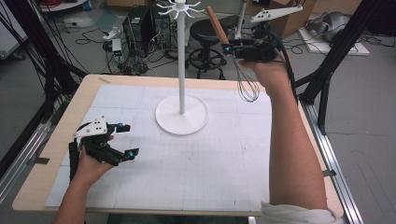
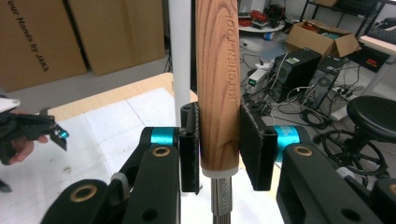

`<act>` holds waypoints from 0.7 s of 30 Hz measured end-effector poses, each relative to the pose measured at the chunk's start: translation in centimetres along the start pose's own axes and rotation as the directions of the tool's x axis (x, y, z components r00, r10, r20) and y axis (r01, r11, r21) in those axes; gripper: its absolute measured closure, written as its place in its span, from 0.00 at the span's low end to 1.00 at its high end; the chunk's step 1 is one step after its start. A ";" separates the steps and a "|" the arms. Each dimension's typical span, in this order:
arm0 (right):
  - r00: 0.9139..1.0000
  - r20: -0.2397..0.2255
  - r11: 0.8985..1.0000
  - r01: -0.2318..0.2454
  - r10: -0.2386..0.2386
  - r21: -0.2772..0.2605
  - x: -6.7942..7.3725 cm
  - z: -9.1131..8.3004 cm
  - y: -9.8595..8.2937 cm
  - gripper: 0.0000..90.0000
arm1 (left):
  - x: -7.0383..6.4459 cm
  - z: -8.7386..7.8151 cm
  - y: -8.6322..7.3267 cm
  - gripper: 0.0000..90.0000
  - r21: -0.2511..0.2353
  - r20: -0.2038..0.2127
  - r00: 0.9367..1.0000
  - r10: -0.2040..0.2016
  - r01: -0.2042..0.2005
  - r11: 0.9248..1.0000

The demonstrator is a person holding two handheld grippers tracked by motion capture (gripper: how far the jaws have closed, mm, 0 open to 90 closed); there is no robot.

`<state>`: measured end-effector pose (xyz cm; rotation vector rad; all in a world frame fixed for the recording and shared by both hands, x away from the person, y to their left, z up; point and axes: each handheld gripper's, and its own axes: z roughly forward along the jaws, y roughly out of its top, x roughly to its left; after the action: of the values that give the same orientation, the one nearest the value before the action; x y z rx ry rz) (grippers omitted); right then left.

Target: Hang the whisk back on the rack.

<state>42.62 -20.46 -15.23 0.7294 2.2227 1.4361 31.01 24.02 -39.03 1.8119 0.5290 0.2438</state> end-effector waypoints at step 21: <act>1.000 -0.001 1.000 0.018 -0.018 0.023 0.4 2.0 0.9 0.79 | 0.0 -0.2 0.1 0.02 -0.008 -0.003 1.000 -0.002 0.002 1.000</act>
<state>43.59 -18.51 -15.24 0.7147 2.2439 1.4054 30.99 24.19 -38.90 1.8035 0.5316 0.2467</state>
